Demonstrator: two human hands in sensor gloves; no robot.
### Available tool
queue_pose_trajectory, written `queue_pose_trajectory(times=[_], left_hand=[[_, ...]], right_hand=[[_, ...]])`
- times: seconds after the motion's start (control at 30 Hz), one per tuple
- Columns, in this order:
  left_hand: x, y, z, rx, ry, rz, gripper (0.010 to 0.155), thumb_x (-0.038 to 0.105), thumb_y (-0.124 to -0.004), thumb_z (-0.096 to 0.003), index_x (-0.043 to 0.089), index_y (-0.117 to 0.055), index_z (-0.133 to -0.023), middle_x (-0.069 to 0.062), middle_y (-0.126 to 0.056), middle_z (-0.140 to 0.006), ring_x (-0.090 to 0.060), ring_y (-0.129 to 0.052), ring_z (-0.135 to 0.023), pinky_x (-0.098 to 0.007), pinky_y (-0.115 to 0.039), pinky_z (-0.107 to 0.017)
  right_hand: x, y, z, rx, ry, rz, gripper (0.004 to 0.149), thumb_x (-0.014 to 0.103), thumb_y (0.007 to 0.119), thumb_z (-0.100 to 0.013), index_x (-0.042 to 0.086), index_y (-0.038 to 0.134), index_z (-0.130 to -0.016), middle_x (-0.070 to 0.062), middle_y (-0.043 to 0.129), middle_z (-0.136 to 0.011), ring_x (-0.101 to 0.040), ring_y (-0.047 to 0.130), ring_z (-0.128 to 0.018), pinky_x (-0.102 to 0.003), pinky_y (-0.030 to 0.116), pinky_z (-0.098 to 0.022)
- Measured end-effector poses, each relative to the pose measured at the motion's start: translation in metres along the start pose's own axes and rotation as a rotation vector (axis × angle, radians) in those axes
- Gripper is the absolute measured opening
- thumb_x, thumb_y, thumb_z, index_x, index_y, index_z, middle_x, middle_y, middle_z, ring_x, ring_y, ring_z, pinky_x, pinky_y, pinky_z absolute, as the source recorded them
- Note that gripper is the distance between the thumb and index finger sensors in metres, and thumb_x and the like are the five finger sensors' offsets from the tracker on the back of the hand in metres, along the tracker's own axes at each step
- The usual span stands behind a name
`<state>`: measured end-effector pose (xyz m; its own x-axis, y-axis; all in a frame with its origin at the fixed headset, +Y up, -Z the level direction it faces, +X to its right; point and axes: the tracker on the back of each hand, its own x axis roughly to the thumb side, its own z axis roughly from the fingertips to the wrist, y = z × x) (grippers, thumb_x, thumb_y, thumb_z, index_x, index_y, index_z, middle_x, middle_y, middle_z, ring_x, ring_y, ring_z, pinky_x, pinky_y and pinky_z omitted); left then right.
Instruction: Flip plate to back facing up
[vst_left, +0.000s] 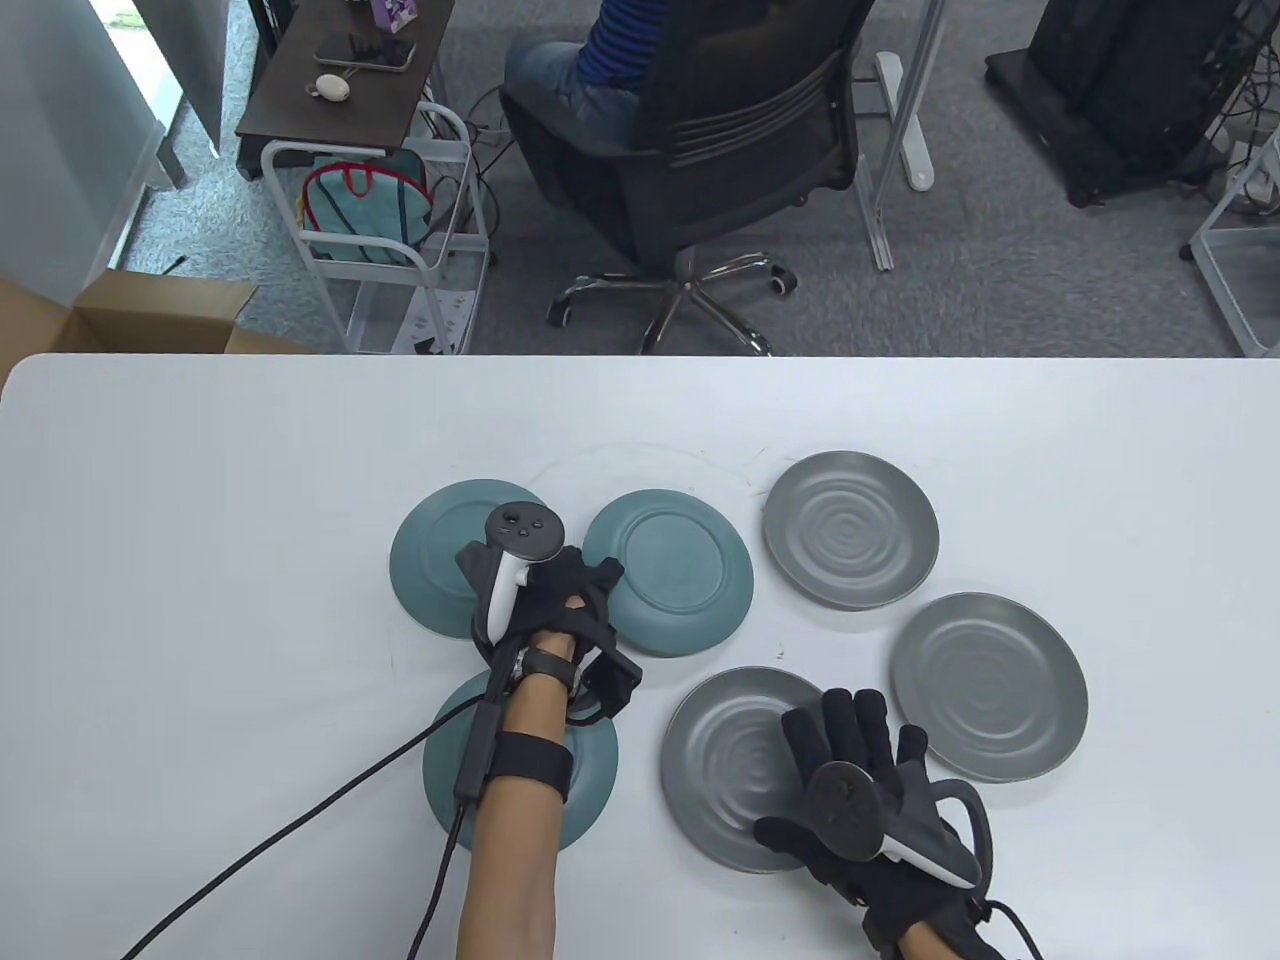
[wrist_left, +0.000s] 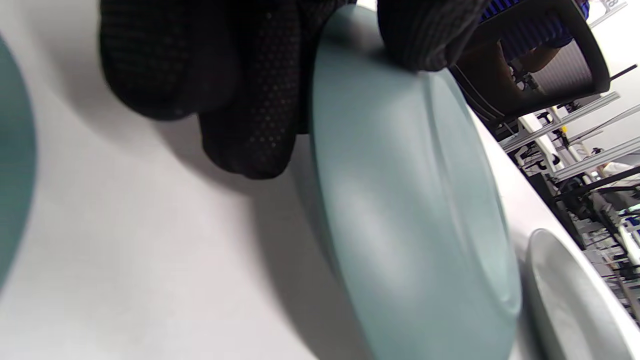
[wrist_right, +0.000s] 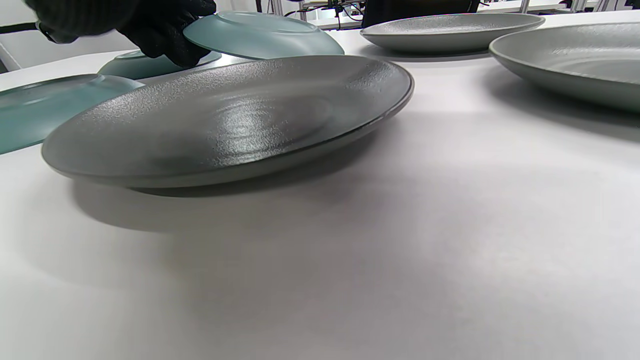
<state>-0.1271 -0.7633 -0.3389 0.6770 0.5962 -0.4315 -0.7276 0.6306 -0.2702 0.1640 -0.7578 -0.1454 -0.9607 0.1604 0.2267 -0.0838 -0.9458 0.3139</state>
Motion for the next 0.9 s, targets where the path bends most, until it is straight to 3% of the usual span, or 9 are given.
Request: queue_pose_trajectory(times=[0.9], left_hand=[[0.021, -0.015, 0.005, 0.133, 0.044, -0.477, 0.067, 0.044, -0.072, -0.0543, -0.002, -0.066, -0.103, -0.009, -0.091, -0.077, -0.023, -0.112, -0.043, -0.030, -0.093, -0.027]], right_hand=[[0.003, 0.000, 0.000, 0.003, -0.008, 0.010, 0.095, 0.069, 0.061, -0.046, 0.017, 0.020, -0.115, -0.024, 0.011, -0.118, -0.049, 0.008, -0.106, -0.074, 0.020, -0.072]])
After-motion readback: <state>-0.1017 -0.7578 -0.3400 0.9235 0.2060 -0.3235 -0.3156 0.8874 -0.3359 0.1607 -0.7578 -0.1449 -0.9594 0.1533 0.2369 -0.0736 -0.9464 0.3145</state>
